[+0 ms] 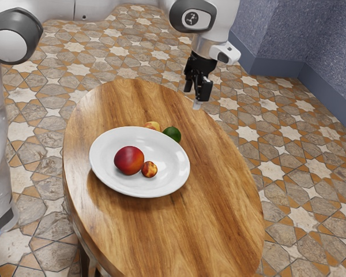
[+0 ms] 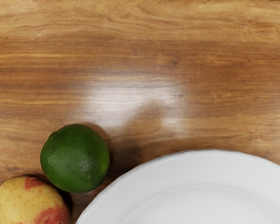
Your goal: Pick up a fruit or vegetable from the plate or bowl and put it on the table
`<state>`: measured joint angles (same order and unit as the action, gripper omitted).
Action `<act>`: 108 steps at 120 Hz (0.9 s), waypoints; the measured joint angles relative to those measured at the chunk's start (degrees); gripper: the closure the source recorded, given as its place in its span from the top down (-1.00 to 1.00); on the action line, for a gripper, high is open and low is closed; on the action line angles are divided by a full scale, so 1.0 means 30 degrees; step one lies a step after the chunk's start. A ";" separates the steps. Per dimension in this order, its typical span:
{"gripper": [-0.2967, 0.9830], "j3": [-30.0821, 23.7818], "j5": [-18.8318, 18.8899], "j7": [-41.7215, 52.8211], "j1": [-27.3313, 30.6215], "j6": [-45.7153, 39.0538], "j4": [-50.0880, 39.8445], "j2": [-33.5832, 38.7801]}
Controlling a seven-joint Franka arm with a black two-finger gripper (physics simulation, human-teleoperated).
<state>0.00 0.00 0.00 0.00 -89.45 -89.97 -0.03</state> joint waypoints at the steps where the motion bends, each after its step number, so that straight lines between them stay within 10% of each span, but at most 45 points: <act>1: 0.53 0.0657 -0.0131 0.0062 -0.0648 0.0041 0.1116 -0.0726; 19: 0.53 0.4376 -0.1429 0.1051 -0.1690 0.0534 0.7441 -0.4911; 108: 0.54 0.4551 -0.1353 0.3374 -0.1744 0.0587 0.7713 -0.5733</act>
<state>13.65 -4.06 10.12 -5.24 -87.69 -66.83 -17.23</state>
